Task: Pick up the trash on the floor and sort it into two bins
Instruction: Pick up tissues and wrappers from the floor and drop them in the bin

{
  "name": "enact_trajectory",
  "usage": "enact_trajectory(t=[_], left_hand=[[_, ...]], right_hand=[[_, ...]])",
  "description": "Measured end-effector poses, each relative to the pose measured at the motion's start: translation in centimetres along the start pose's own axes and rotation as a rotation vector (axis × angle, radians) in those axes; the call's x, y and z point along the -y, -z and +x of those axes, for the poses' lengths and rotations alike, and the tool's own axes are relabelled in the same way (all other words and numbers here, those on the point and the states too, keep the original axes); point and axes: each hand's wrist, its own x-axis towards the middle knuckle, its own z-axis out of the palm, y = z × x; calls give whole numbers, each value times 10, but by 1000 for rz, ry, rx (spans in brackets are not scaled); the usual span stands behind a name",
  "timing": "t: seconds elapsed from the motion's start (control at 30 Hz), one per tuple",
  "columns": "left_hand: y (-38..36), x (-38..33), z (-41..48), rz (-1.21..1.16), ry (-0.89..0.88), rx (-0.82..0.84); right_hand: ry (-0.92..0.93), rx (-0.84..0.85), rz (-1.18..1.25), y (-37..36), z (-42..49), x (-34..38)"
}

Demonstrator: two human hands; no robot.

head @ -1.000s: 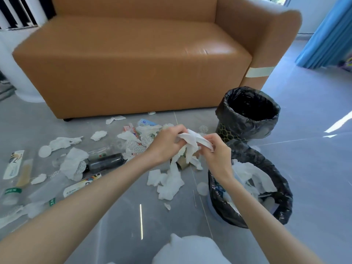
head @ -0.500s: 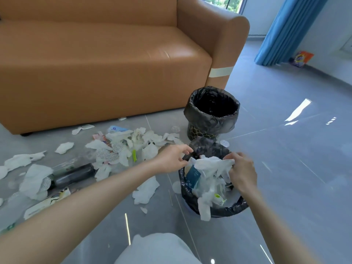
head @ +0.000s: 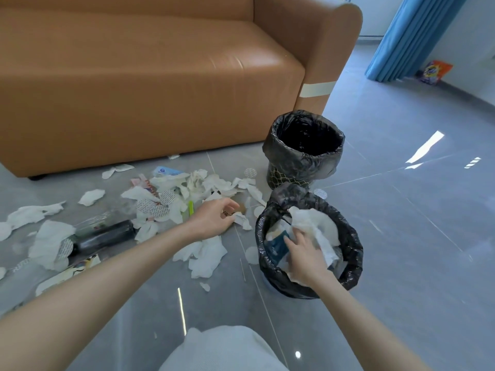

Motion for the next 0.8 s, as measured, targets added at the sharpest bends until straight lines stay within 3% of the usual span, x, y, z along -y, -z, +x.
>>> enact_trajectory(t=[0.13,0.53,0.63,0.8], left_hand=[[-5,4,0,29,-2,24],[-11,11,1,-4,17,23],[-10,9,-2,-18,14,25],[-1,-1,-7,-21,7,30]], right_hand=[[-97,54,-42,-17,11,-15],[-43,380,230,-38,46,-20],[-57,374,232,-31,45,-18],[-70,219,123,-8,36,-8]])
